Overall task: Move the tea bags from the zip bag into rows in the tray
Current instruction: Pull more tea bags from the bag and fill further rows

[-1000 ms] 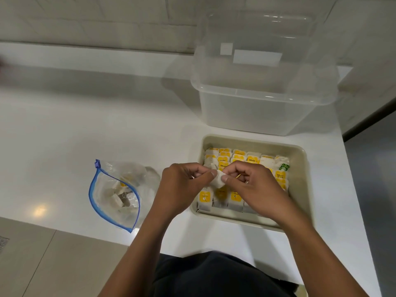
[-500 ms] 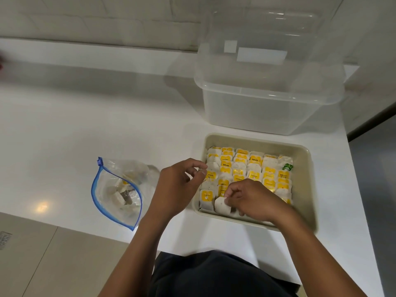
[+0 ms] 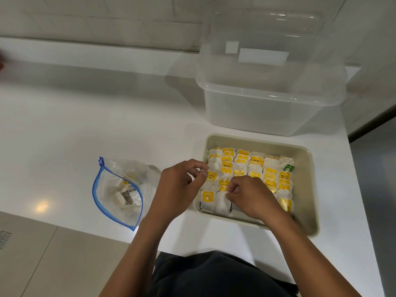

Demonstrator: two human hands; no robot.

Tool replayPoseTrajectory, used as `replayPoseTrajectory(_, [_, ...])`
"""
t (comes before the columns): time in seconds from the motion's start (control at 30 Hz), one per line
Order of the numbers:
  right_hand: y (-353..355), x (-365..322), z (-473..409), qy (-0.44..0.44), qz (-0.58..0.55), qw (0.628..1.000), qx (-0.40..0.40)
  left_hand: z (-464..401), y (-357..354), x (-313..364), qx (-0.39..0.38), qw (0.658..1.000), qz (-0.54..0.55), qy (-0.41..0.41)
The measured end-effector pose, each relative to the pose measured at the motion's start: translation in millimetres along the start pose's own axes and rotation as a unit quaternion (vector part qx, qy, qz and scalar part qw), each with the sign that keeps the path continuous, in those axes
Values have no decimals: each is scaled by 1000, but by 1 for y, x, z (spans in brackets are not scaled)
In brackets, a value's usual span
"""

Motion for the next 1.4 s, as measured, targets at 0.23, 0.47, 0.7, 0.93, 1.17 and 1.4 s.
replayPoseTrajectory(0.23, [1,-1,-1,5,9,1000,21,1,0,2,-2,1000,0,-11])
replayPoseTrajectory(0.47, [6,-3,2,11,30,997,73,3,1,3,2,1000,7,-19])
replayPoseTrajectory(0.7, [25,-28,12,57,-13,988,145,9,5,6,-1,1000,21,-16])
replayPoseTrajectory(0.93, [28,-86,19,120,-78,977,161,25,27,1,12,1000,24,-15])
replayPoseTrajectory(1.17, [2,-142,17,149,-138,971,129,42,79,-22,56,998,-1,5])
replayPoseTrajectory(1.4, [-62,-190,-1,152,-206,961,104,48,127,-72,80,995,-7,61])
Point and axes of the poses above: each hand's wrist, its own z-axis away from the middle knuckle, its own y-axis out of the back of the hand, x = y × z, the point moved 5 cm from there along -z, towards the middle knuckle, and after that the axes turned 15 degrees about y, right-handed, at the moved point
